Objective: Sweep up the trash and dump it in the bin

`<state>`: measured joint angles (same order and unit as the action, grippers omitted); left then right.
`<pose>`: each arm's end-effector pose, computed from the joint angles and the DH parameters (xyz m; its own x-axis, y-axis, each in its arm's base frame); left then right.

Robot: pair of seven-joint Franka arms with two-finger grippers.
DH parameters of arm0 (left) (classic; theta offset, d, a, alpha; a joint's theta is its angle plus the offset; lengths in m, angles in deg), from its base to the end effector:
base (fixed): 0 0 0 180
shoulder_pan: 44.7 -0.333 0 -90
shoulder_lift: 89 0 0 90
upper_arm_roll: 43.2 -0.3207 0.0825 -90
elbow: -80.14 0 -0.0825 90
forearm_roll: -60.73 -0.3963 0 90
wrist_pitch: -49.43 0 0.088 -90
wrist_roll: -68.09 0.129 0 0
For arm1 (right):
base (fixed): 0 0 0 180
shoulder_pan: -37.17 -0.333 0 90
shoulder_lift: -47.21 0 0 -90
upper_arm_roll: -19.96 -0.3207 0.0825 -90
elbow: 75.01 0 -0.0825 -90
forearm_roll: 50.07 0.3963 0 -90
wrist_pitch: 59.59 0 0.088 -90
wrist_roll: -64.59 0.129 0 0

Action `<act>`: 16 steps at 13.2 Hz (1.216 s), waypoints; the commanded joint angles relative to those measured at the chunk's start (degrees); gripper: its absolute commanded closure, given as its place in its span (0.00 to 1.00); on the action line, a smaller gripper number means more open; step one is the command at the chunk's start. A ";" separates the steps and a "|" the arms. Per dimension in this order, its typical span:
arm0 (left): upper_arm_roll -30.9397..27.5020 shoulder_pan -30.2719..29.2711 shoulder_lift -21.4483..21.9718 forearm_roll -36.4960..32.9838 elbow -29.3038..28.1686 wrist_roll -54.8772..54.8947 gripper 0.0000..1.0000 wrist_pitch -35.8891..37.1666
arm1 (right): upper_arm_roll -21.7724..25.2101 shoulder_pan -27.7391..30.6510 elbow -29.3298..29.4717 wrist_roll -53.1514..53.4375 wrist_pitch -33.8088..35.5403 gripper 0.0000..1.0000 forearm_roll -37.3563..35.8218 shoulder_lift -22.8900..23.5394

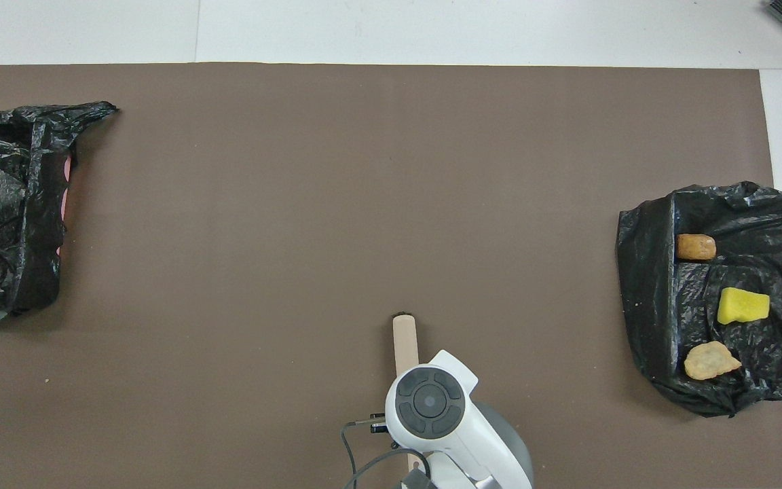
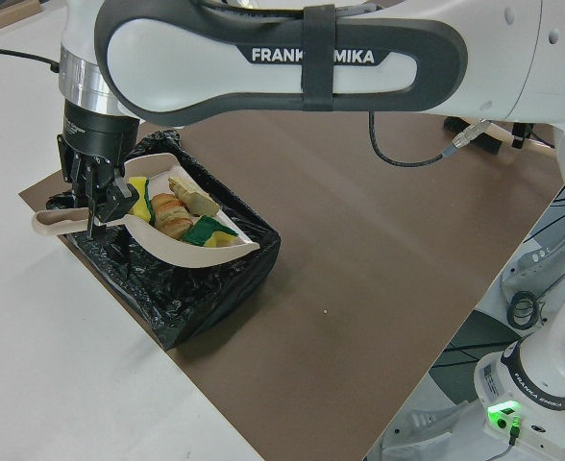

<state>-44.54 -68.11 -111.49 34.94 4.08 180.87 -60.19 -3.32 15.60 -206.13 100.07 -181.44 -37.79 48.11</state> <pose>0.6344 0.3333 0.5202 -0.0769 -0.8819 -0.4652 -0.9970 0.0741 0.0243 0.3463 0.3637 0.3077 0.9686 0.0367 -0.2460 0.0312 -0.9992 -0.0264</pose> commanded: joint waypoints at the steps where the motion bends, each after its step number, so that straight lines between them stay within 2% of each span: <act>1: -0.42 3.79 1.04 -10.75 -0.91 -13.94 1.00 0.37 | -0.01 3.09 6.29 -1.64 -0.93 0.00 -3.73 3.76; 4: -0.42 7.23 2.62 -23.58 -3.39 -17.40 1.00 0.72 | -0.10 10.55 12.36 -2.95 -1.11 0.00 -9.98 3.85; 5: -0.42 7.75 2.97 -25.70 -4.00 -18.55 1.00 1.16 | -0.10 12.75 13.94 -5.05 -1.20 0.00 -10.34 3.85; 7: -0.33 9.86 5.86 -36.73 -8.28 -20.57 1.00 1.17 | -0.01 16.54 17.02 -9.70 -1.20 0.00 -10.43 3.85; 8: -0.42 10.91 7.36 -40.10 -10.40 -22.84 1.00 1.69 | -0.01 18.03 18.34 -11.20 -1.11 0.00 -10.69 3.85; 10: -0.33 13.11 8.51 -45.29 -12.26 -27.33 1.00 6.24 | 0.25 19.54 20.28 -11.83 -1.02 0.00 -13.75 3.94; 14: 0.28 15.31 10.18 -43.66 -12.26 -27.87 1.00 9.77 | 10.51 17.70 23.18 -13.05 -0.33 0.00 -16.93 3.68; 16: 0.28 18.47 11.15 -36.22 -12.00 -28.40 1.00 12.67 | 14.64 18.14 25.46 -17.78 2.38 0.00 -17.29 1.93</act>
<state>-43.80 -52.75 -103.07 -5.63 -5.73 154.12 -50.14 8.08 33.76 -183.55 85.92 -182.08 -54.06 50.88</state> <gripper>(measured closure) 0.692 0.000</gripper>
